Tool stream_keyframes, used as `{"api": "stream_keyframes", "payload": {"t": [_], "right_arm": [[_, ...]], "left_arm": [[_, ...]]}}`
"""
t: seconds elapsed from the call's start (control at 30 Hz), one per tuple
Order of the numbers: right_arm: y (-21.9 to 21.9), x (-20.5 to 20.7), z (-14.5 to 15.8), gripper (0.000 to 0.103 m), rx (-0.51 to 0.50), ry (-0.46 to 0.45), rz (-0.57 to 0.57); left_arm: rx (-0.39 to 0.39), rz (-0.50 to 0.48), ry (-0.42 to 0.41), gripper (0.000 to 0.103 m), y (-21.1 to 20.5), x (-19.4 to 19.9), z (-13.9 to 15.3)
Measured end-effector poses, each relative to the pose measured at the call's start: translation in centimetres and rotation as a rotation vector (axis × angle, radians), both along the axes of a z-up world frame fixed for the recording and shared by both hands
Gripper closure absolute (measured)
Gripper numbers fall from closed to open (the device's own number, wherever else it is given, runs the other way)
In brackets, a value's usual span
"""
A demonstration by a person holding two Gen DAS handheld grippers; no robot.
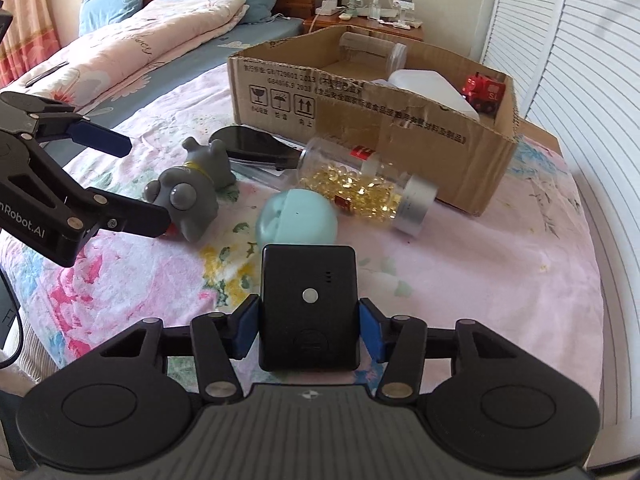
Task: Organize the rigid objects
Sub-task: 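Close the right tool on the black square pad while the left tool hovers near the grey toy, then close the left tool on the grey toy while the right tool holds the pad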
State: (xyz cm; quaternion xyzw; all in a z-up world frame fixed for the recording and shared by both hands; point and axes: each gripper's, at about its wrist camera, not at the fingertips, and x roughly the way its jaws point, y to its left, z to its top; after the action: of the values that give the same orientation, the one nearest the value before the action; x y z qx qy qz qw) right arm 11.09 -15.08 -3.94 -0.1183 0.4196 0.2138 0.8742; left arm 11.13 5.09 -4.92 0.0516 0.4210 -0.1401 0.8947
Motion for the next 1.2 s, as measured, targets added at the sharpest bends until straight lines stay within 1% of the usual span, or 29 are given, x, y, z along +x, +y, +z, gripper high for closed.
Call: {"api": "stream_keyframes", "payload": {"t": [0.13, 0.2, 0.33, 0.4, 0.47, 0.53, 0.6, 0.67, 0.73, 0.77, 0.83, 0.9, 0.97, 1.03, 1.1, 1.13, 1.2], "right_arm": [[-1.6, 0.0, 0.0, 0.046, 0.003, -0.003, -0.068], [-2.3, 0.0, 0.0, 0.046, 0.002, -0.002, -0.089], [-3.0, -0.3, -0.1, 0.046, 0.004, -0.001, -0.093], [-3.0, -0.4, -0.1, 0.046, 0.006, -0.003, -0.092], [-3.1, -0.4, -0.1, 0.046, 0.008, -0.005, -0.096], [-3.0, -0.4, -0.1, 0.045, 0.010, -0.005, -0.100], [-3.0, -0.4, -0.1, 0.044, 0.012, -0.005, -0.104], [-3.0, -0.3, -0.1, 0.038, 0.014, 0.001, -0.100], [-2.9, -0.4, -0.2, 0.027, 0.006, 0.007, -0.101], [-2.9, -0.4, -0.3, 0.025, 0.003, 0.009, -0.099], [-2.9, -0.5, -0.3, 0.022, 0.005, 0.012, -0.098], [-2.9, -0.5, -0.3, 0.020, 0.003, 0.015, -0.090], [-2.8, -0.4, -0.4, 0.017, 0.003, 0.018, -0.082], [-2.6, -0.4, -0.4, 0.015, 0.000, 0.018, -0.075], [-2.5, -0.3, -0.4, 0.015, -0.001, 0.020, -0.071], [-2.5, -0.3, -0.4, 0.015, -0.001, 0.020, -0.069], [-2.5, -0.3, -0.4, 0.015, -0.002, 0.019, -0.066]], "left_arm": [[-0.006, -0.021, 0.013, 0.001, -0.7, 0.6, -0.6], [0.013, -0.046, 0.010, 0.002, -1.2, 0.9, -0.9], [0.064, -0.152, -0.010, 0.001, -1.6, 1.4, -1.2], [0.088, -0.198, -0.039, 0.001, -1.4, 1.7, -1.2], [0.090, -0.236, -0.063, 0.001, -1.2, 2.3, -1.3], [0.075, -0.252, -0.065, 0.001, -1.0, 3.2, -1.5], [0.033, -0.282, -0.054, 0.002, -0.8, 4.0, -1.8], [-0.013, -0.299, -0.025, 0.002, -0.8, 4.4, -2.0], [-0.065, -0.341, 0.001, 0.002, -0.6, 4.3, -1.9], [-0.080, -0.363, 0.014, 0.002, -0.6, 4.0, -1.9], [-0.081, -0.392, 0.024, 0.002, -0.6, 3.2, -1.6], [-0.065, -0.437, 0.030, 0.002, -0.7, 2.3, -1.3], [-0.031, -0.473, 0.014, 0.002, -0.9, 1.7, -1.1], [0.003, -0.486, -0.001, 0.002, -1.1, 1.5, -1.3], [0.053, -0.480, -0.014, 0.003, -1.4, 1.7, -2.0], [0.069, -0.484, -0.007, 0.005, -1.5, 1.9, -2.3], [0.084, -0.493, -0.002, 0.005, -1.7, 2.1, -2.8]]}}
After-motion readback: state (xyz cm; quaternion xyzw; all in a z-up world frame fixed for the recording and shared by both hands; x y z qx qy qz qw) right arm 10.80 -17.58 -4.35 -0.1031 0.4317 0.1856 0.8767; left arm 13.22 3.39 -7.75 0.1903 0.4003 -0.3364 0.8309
